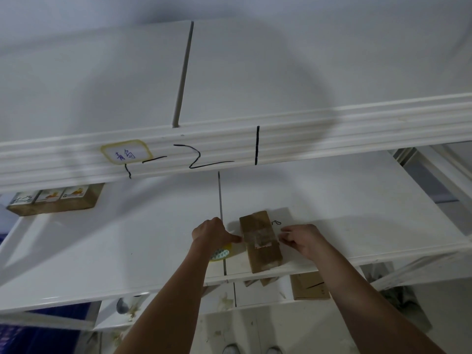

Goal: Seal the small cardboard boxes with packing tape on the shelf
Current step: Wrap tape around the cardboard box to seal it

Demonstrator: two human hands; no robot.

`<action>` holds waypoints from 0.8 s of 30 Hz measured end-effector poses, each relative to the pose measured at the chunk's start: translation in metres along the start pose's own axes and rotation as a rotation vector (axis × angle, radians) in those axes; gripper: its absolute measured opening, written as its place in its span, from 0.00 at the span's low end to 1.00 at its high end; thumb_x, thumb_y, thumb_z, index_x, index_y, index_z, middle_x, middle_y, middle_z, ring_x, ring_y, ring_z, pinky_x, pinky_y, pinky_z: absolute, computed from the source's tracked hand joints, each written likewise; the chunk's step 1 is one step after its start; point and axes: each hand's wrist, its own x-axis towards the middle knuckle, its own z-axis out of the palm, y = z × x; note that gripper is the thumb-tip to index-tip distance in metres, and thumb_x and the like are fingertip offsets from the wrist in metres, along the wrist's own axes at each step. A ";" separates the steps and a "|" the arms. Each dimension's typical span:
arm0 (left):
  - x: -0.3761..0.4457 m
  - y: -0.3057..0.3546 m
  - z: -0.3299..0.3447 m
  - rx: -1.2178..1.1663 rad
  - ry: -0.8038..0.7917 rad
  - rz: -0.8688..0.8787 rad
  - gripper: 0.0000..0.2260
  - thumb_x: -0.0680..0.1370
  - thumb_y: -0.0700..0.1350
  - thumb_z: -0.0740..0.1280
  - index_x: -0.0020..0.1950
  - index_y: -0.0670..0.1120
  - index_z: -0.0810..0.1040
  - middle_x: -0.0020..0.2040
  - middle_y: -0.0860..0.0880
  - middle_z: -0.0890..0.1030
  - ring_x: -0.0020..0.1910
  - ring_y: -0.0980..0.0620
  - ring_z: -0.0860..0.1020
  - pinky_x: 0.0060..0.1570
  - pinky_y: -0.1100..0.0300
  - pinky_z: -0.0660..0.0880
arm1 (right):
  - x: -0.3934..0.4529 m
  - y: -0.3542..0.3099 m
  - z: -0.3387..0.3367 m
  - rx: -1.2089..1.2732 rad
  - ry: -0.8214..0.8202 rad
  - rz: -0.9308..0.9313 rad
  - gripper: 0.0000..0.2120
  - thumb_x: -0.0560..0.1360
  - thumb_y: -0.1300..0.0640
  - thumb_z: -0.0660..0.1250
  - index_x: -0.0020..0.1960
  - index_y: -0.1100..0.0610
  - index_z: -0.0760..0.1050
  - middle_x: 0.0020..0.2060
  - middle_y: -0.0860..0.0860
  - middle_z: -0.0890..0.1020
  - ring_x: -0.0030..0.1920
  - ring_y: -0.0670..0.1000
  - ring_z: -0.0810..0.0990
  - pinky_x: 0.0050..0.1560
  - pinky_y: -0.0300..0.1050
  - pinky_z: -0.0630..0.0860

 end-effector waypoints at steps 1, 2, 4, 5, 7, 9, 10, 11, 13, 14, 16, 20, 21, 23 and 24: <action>0.000 0.000 0.000 -0.001 0.001 0.000 0.30 0.67 0.70 0.72 0.56 0.47 0.78 0.48 0.50 0.82 0.43 0.51 0.80 0.49 0.57 0.77 | 0.000 -0.002 0.001 -0.014 0.013 -0.016 0.13 0.72 0.80 0.66 0.56 0.75 0.78 0.51 0.67 0.80 0.46 0.60 0.83 0.54 0.48 0.80; -0.001 0.000 0.000 -0.002 0.004 0.001 0.30 0.67 0.70 0.72 0.56 0.47 0.78 0.48 0.50 0.82 0.43 0.51 0.80 0.49 0.57 0.77 | 0.002 -0.003 0.001 -0.031 0.030 -0.028 0.12 0.72 0.80 0.67 0.55 0.75 0.78 0.50 0.67 0.80 0.45 0.60 0.83 0.54 0.49 0.80; -0.001 0.000 0.000 -0.002 0.008 0.004 0.31 0.67 0.70 0.72 0.57 0.47 0.78 0.48 0.50 0.82 0.43 0.51 0.80 0.49 0.56 0.77 | 0.004 -0.003 0.001 -0.078 0.051 -0.042 0.11 0.72 0.79 0.68 0.54 0.74 0.79 0.50 0.67 0.82 0.45 0.60 0.84 0.56 0.51 0.81; -0.001 0.000 0.000 -0.001 0.007 0.005 0.31 0.67 0.70 0.72 0.57 0.47 0.78 0.48 0.50 0.82 0.44 0.51 0.80 0.49 0.56 0.77 | 0.005 -0.001 0.000 -0.119 0.058 -0.044 0.10 0.72 0.78 0.69 0.53 0.73 0.79 0.51 0.66 0.82 0.46 0.59 0.84 0.55 0.51 0.82; -0.002 0.002 0.000 0.000 0.008 0.011 0.31 0.68 0.69 0.72 0.57 0.46 0.78 0.48 0.50 0.82 0.43 0.51 0.80 0.49 0.57 0.77 | 0.007 0.003 -0.002 -0.211 0.065 -0.045 0.10 0.71 0.75 0.70 0.51 0.68 0.80 0.54 0.64 0.83 0.50 0.58 0.85 0.52 0.50 0.83; -0.003 0.003 0.000 -0.002 0.014 0.019 0.31 0.68 0.69 0.72 0.57 0.46 0.78 0.48 0.50 0.82 0.43 0.51 0.80 0.49 0.57 0.77 | 0.008 0.005 0.003 -0.291 0.100 -0.051 0.16 0.70 0.72 0.73 0.57 0.69 0.78 0.54 0.63 0.82 0.50 0.57 0.85 0.49 0.48 0.84; -0.003 0.003 0.000 -0.003 0.015 0.020 0.31 0.68 0.69 0.72 0.57 0.46 0.78 0.48 0.50 0.82 0.44 0.51 0.80 0.50 0.56 0.77 | 0.010 0.005 0.006 -0.352 0.129 -0.059 0.23 0.68 0.69 0.77 0.61 0.69 0.77 0.54 0.63 0.82 0.49 0.58 0.85 0.49 0.48 0.84; -0.003 0.003 0.001 0.000 0.016 0.019 0.31 0.68 0.69 0.72 0.57 0.46 0.78 0.49 0.50 0.82 0.44 0.51 0.80 0.50 0.56 0.77 | 0.012 0.005 0.009 -0.424 0.167 -0.057 0.29 0.64 0.66 0.80 0.63 0.68 0.75 0.53 0.62 0.83 0.50 0.58 0.84 0.51 0.49 0.84; -0.003 0.003 0.002 0.007 0.020 0.016 0.30 0.68 0.69 0.72 0.57 0.46 0.78 0.49 0.49 0.83 0.44 0.51 0.80 0.51 0.56 0.77 | 0.010 0.001 0.014 -0.505 0.198 -0.044 0.27 0.62 0.65 0.82 0.57 0.68 0.75 0.44 0.60 0.83 0.48 0.58 0.85 0.51 0.52 0.84; -0.003 0.003 0.002 0.007 0.021 0.015 0.31 0.68 0.69 0.72 0.57 0.46 0.78 0.49 0.49 0.83 0.44 0.51 0.80 0.51 0.56 0.77 | 0.006 -0.002 0.017 -0.521 0.201 -0.034 0.21 0.63 0.67 0.81 0.51 0.69 0.75 0.39 0.59 0.82 0.45 0.58 0.85 0.50 0.54 0.84; -0.002 0.004 0.003 0.003 0.020 0.015 0.31 0.68 0.69 0.72 0.58 0.46 0.78 0.49 0.50 0.82 0.44 0.51 0.79 0.51 0.56 0.77 | -0.004 -0.007 0.021 -0.552 0.201 -0.022 0.14 0.65 0.69 0.77 0.45 0.68 0.75 0.35 0.59 0.81 0.42 0.57 0.86 0.49 0.55 0.84; -0.003 0.004 0.002 0.006 0.019 0.017 0.31 0.68 0.69 0.72 0.58 0.46 0.79 0.50 0.49 0.83 0.44 0.51 0.79 0.49 0.56 0.76 | -0.004 -0.006 0.027 -0.654 0.208 -0.091 0.11 0.69 0.68 0.75 0.48 0.67 0.75 0.41 0.59 0.81 0.41 0.57 0.85 0.42 0.51 0.85; -0.003 0.004 0.002 0.007 0.020 0.017 0.31 0.68 0.69 0.72 0.58 0.46 0.79 0.50 0.49 0.83 0.44 0.51 0.79 0.49 0.56 0.76 | -0.004 -0.006 0.028 -0.716 0.227 -0.119 0.10 0.70 0.67 0.74 0.48 0.65 0.76 0.42 0.57 0.81 0.42 0.56 0.84 0.41 0.47 0.84; -0.003 0.004 0.002 0.005 0.021 0.016 0.31 0.68 0.69 0.72 0.58 0.46 0.79 0.50 0.49 0.83 0.44 0.51 0.79 0.49 0.56 0.76 | -0.007 -0.006 0.030 -0.854 0.259 -0.180 0.07 0.72 0.64 0.73 0.47 0.61 0.76 0.42 0.56 0.80 0.42 0.53 0.80 0.34 0.39 0.76; -0.003 0.004 0.002 0.002 0.019 0.015 0.31 0.68 0.69 0.72 0.58 0.46 0.78 0.50 0.49 0.83 0.44 0.51 0.79 0.50 0.56 0.77 | -0.008 -0.005 0.030 -0.904 0.265 -0.203 0.06 0.72 0.62 0.74 0.48 0.61 0.78 0.44 0.56 0.82 0.42 0.53 0.78 0.30 0.36 0.70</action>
